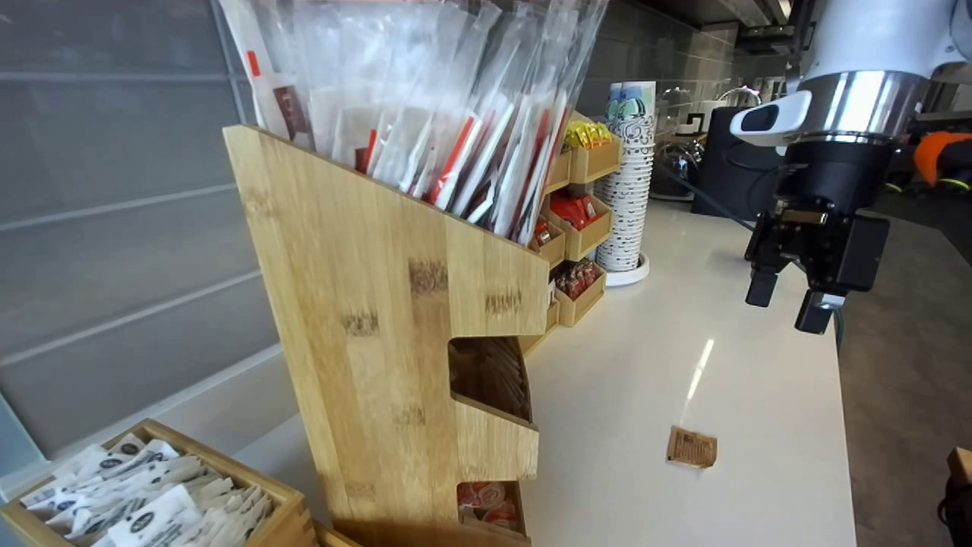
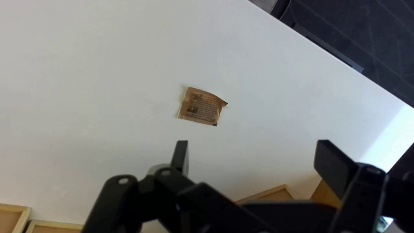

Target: Put one brown sachet on the middle shelf of the stand.

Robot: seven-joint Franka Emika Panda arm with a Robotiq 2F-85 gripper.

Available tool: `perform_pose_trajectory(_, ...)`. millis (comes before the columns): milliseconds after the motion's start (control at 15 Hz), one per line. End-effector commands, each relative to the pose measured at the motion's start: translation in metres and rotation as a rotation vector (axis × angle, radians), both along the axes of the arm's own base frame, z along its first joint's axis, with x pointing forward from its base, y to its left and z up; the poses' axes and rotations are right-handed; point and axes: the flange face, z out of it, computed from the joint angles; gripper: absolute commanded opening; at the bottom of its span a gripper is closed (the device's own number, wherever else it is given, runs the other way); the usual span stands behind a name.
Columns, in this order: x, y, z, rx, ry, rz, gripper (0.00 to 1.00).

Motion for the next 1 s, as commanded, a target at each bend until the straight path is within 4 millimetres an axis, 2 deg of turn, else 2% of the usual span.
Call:
perform_pose_trajectory(0,0.000,0.000,0.000,0.000,0.001,0.000,1.00)
perform_pose_trajectory(133,-0.001,-0.003,-0.018,0.011,0.024,-0.027,1.00)
perform_pose_trajectory(533,0.000,0.013,-0.071,0.011,0.087,-0.089,1.00)
perform_pose_trajectory(933,0.009,0.027,-0.111,0.046,0.062,-0.166,1.00)
